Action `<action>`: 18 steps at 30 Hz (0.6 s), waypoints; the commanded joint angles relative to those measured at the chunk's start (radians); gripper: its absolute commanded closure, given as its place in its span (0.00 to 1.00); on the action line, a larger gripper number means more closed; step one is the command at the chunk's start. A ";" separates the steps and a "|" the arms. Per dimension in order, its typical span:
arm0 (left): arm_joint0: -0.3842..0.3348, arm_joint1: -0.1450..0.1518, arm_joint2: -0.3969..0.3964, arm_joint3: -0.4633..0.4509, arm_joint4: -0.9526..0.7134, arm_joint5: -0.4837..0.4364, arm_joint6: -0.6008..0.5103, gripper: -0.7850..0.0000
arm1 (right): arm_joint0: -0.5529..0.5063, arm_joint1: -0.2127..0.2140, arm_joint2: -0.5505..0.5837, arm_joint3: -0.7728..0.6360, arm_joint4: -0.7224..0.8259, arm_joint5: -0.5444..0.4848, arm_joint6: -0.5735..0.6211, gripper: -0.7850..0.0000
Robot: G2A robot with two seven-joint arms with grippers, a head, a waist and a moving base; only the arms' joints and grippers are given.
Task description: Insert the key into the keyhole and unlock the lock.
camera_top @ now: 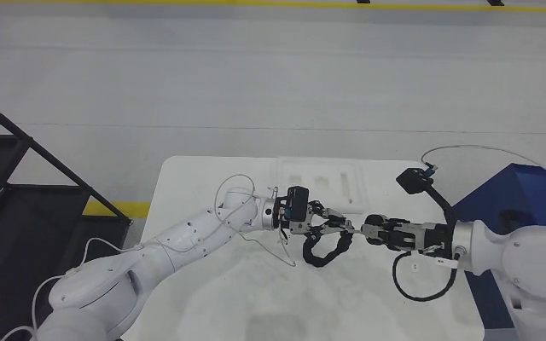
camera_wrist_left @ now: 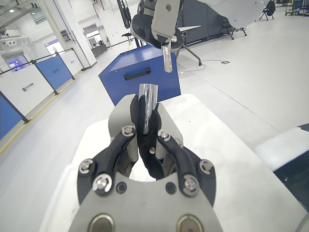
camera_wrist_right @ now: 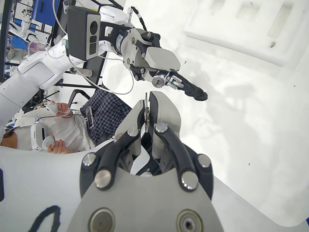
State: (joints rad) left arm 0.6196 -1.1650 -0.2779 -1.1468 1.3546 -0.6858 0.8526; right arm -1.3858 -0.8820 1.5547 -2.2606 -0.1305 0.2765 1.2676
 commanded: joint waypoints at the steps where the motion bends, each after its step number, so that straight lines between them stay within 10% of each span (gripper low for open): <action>1: 0.003 -0.003 -0.008 0.003 0.013 -0.002 -0.002 1.00 | 0.004 0.001 -0.011 -0.007 -0.025 0.009 -0.013 1.00; 18: 0.054 -0.001 -0.097 -0.036 0.075 0.009 -0.072 1.00 | 0.015 0.010 -0.057 -0.020 -0.104 0.106 -0.048 1.00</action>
State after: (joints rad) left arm 0.6703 -1.1675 -0.3689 -1.1797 1.4260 -0.6769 0.7852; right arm -1.3719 -0.8726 1.4996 -2.2819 -0.2358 0.3777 1.2204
